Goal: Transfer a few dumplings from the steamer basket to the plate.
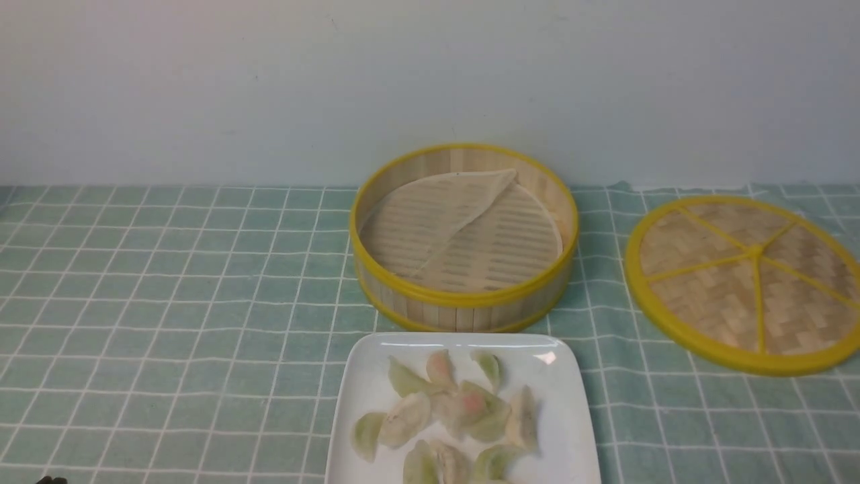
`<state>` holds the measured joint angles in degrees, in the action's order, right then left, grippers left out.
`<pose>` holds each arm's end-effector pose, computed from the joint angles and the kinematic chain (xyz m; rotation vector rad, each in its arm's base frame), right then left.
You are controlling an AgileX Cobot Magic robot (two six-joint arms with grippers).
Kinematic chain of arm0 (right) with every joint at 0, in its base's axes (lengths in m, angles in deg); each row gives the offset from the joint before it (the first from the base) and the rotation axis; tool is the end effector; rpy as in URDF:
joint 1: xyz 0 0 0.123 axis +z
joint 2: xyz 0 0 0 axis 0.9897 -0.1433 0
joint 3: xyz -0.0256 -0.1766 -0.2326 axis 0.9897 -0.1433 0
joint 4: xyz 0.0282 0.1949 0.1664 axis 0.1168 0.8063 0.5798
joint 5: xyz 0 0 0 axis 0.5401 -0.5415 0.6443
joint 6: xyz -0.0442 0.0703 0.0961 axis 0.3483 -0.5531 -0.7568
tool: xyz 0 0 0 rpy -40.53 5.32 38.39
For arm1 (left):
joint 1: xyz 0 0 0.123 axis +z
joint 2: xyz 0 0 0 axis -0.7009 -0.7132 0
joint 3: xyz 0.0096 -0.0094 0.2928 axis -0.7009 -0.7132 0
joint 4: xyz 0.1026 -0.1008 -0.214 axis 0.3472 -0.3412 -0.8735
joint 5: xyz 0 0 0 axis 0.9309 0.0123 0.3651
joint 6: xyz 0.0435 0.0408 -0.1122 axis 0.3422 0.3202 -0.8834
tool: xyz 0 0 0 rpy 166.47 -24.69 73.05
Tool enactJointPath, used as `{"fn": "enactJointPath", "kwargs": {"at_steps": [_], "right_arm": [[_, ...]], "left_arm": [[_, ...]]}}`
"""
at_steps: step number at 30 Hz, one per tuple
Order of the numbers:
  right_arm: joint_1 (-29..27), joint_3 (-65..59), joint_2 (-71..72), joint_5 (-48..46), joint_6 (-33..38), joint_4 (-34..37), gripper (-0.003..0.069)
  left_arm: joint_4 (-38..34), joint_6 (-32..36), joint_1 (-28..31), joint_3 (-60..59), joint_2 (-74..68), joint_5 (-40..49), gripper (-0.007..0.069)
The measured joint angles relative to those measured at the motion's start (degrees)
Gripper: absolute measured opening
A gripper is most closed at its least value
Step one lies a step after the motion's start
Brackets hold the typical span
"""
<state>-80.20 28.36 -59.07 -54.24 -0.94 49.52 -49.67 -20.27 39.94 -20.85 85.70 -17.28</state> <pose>0.0845 0.0001 0.1617 -0.0645 1.8677 -0.0357 0.0848 -0.0076 0.1596 0.1272 1.8697 -0.0261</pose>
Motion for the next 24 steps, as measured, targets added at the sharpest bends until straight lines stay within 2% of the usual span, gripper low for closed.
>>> {"fn": "enactJointPath", "kwargs": {"at_steps": [24], "right_arm": [[0.0,0.05,0.0,-0.04,-0.6,0.26,-0.0013]], "left_arm": [[0.0,0.0,0.0,0.0,0.0,0.0,-0.0006]]}}
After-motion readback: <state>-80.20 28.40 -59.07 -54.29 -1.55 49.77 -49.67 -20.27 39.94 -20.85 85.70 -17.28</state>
